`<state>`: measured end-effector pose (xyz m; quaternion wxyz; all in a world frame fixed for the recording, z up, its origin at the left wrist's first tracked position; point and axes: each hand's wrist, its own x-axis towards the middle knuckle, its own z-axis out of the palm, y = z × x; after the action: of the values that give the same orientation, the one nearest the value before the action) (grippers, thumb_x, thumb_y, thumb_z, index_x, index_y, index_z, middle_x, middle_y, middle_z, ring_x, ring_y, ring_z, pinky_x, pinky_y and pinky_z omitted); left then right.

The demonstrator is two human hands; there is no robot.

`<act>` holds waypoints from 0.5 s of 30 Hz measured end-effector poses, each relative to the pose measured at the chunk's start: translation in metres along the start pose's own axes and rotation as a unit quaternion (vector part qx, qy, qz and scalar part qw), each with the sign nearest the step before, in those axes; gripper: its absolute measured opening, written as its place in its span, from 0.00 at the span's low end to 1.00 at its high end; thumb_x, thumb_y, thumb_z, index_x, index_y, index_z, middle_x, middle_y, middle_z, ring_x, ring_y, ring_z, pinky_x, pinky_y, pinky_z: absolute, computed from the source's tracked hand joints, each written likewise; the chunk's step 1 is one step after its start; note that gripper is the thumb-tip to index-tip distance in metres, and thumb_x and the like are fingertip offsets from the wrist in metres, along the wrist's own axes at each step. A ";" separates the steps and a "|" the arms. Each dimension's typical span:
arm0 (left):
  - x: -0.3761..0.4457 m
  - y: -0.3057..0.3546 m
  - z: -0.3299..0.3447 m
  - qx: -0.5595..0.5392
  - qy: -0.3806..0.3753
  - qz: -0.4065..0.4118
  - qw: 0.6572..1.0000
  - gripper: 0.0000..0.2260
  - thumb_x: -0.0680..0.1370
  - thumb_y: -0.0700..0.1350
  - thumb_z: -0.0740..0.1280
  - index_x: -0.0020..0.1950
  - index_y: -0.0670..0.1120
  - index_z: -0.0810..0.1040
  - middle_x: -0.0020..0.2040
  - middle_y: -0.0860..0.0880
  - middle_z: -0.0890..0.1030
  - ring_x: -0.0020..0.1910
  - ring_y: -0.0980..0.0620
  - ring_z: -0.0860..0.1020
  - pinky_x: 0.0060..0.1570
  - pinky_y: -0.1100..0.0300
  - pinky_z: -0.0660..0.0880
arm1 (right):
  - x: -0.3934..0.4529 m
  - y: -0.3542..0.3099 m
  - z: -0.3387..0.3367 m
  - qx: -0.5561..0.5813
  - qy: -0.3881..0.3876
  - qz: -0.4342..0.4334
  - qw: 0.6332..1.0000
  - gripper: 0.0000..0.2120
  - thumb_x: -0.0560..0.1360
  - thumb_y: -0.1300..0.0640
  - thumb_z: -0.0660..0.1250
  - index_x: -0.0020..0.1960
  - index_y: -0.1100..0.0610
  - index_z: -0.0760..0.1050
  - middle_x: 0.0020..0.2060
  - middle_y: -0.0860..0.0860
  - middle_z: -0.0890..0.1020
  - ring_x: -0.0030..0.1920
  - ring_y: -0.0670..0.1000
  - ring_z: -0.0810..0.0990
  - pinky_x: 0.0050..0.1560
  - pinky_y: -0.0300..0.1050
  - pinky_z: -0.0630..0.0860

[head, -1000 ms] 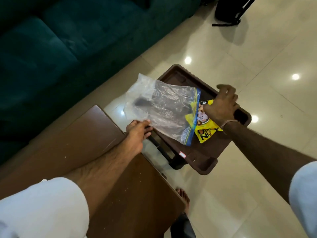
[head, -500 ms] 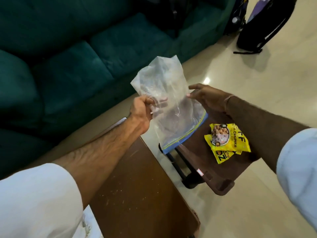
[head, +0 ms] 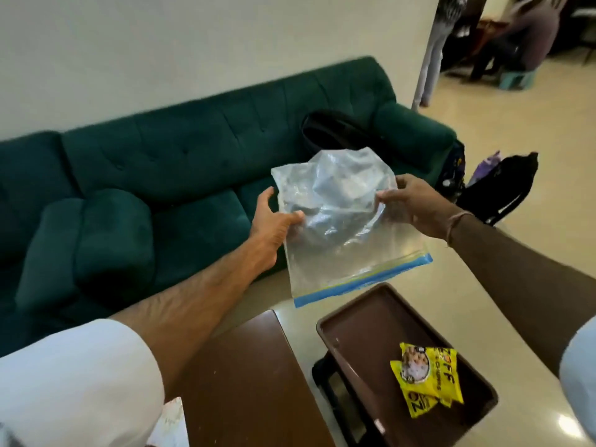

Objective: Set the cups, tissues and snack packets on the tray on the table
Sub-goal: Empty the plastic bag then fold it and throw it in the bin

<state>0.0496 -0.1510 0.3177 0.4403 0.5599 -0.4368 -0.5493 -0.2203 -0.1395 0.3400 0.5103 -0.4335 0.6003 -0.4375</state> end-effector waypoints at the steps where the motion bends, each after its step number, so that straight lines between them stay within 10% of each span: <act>1: -0.003 0.015 -0.004 0.006 0.021 0.018 1.000 0.40 0.72 0.37 0.75 0.77 0.57 0.60 0.56 0.49 0.81 0.49 0.50 0.84 0.47 0.52 0.83 | -0.005 -0.018 0.003 -0.014 0.030 -0.031 0.999 0.26 0.74 0.64 0.71 0.69 0.62 0.67 0.52 0.63 0.81 0.44 0.57 0.81 0.47 0.55 0.81; 6: -0.028 0.084 -0.024 0.025 0.076 0.092 0.993 0.36 0.77 0.39 0.67 0.78 0.64 0.56 0.47 0.59 0.80 0.37 0.63 0.82 0.35 0.67 0.78 | -0.035 -0.099 0.013 -0.106 0.039 -0.170 0.979 0.24 0.78 0.63 0.66 0.70 0.48 0.66 0.35 0.61 0.83 0.31 0.53 0.82 0.35 0.43 0.80; 10: -0.054 0.134 -0.049 -0.006 0.075 0.105 0.992 0.16 0.80 0.37 0.64 0.65 0.51 0.80 0.50 0.56 0.83 0.40 0.59 0.82 0.37 0.65 0.79 | -0.052 -0.154 0.026 -0.173 -0.041 -0.206 0.962 0.10 0.80 0.60 0.65 0.59 0.59 0.79 0.43 0.56 0.83 0.35 0.48 0.83 0.37 0.41 0.81; 15: -0.085 0.181 -0.091 0.056 0.062 0.113 0.990 0.05 0.75 0.47 0.73 0.47 0.48 0.86 0.43 0.51 0.85 0.44 0.52 0.81 0.41 0.60 0.75 | -0.073 -0.219 0.047 -0.324 -0.119 -0.227 0.911 0.23 0.68 0.59 0.78 0.62 0.55 0.78 0.51 0.52 0.83 0.46 0.49 0.81 0.49 0.36 0.78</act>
<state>0.1381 -0.1090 0.5146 0.4941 0.5633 -0.4993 -0.4350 -0.1497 -0.1256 0.5649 0.2965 -0.7485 0.5289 -0.2686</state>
